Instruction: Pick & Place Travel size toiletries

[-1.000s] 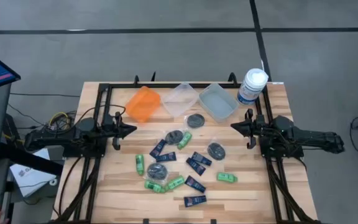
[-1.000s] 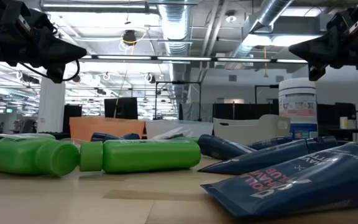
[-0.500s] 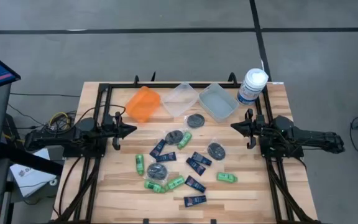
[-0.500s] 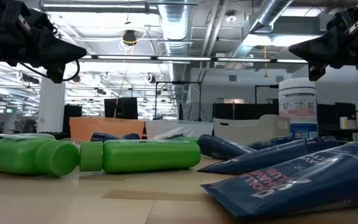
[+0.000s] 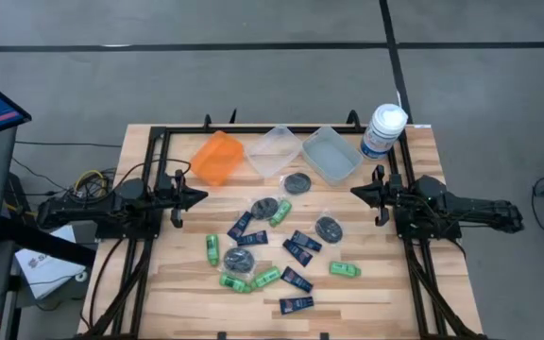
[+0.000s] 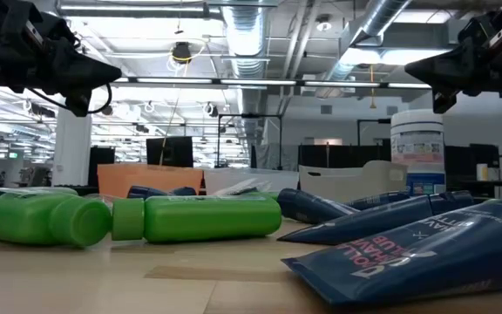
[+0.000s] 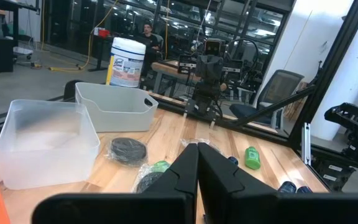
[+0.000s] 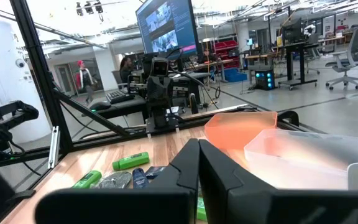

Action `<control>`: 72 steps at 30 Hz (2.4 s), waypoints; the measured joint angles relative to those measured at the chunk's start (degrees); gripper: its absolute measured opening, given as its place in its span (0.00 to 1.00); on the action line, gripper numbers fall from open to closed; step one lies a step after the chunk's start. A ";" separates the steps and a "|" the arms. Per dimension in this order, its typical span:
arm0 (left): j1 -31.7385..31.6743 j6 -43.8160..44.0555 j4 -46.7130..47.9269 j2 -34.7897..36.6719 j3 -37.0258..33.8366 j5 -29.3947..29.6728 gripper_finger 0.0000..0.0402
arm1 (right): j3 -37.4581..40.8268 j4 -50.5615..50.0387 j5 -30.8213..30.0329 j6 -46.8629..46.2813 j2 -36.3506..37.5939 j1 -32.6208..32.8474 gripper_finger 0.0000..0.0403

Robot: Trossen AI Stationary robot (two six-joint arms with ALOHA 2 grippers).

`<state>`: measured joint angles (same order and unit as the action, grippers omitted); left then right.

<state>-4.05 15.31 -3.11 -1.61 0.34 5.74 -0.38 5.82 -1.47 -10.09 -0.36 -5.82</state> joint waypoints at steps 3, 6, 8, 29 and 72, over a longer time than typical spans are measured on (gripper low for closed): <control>0.01 0.01 0.02 -0.02 0.00 0.00 0.00 | 0.00 0.00 0.00 0.00 0.01 0.00 0.00; 0.01 0.00 0.02 -0.01 0.00 0.00 0.00 | 0.00 0.00 0.01 0.00 0.02 0.00 0.00; 0.02 0.01 0.02 -0.02 0.00 0.00 0.00 | 0.00 0.00 0.01 0.00 0.02 0.01 0.00; 0.02 0.39 -1.31 -0.02 0.00 0.00 0.00 | 0.00 0.00 0.02 0.00 0.01 0.01 0.00; 0.31 18.15 -35.77 -31.09 17.05 -4.05 0.00 | 0.00 8.09 -0.09 8.07 0.01 -0.73 0.00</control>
<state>-3.74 33.47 -38.88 -32.69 17.40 1.69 -0.38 13.91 -1.56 -2.01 -0.35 -6.55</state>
